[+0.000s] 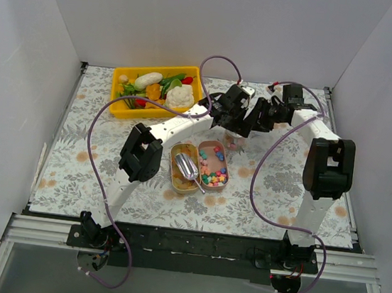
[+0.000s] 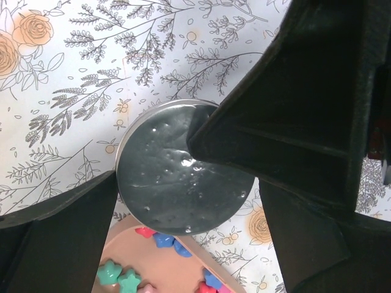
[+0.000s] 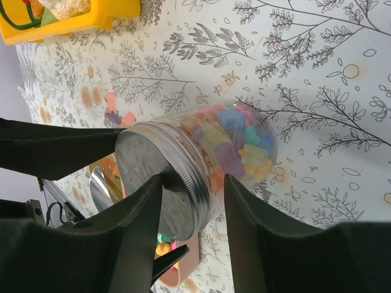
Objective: Pack the candies
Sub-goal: Close the bottle lid on the packing bottle.
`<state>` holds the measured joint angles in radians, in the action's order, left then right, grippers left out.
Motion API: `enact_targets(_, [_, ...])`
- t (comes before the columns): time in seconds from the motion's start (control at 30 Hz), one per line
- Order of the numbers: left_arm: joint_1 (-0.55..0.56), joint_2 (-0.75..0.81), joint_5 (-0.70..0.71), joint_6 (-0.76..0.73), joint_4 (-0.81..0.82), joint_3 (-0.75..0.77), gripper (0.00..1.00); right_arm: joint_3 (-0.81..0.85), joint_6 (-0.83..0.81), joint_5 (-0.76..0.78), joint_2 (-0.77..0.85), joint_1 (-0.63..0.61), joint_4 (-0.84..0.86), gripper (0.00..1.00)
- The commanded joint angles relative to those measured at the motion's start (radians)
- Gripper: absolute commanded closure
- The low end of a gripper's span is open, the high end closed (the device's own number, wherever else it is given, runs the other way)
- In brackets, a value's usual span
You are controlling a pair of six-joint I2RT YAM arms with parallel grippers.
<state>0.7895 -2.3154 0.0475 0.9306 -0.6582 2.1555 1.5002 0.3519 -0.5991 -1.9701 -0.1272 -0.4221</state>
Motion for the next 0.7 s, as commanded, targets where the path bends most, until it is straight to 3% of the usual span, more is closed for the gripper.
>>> enact_targets(0.0, [0.002, 0.071, 0.025, 0.001, 0.015, -0.002, 0.02, 0.014, -0.008, 0.074, 0.010, -0.022, -0.035, 0.53])
enact_targets(0.4, [-0.021, 0.198, -0.037, 0.017, 0.118, -0.173, 0.02, -0.037, 0.047, 0.162, 0.053, -0.032, -0.023, 0.58])
enact_targets(0.57, [-0.045, 0.269, -0.106, 0.030, 0.242, -0.367, 0.02, -0.063, 0.042, 0.167, 0.063, -0.048, -0.024, 0.58])
enact_targets(0.67, [-0.049, 0.327, -0.121, 0.011, 0.408, -0.524, 0.02, -0.074, 0.074, 0.194, 0.074, -0.055, -0.027, 0.58])
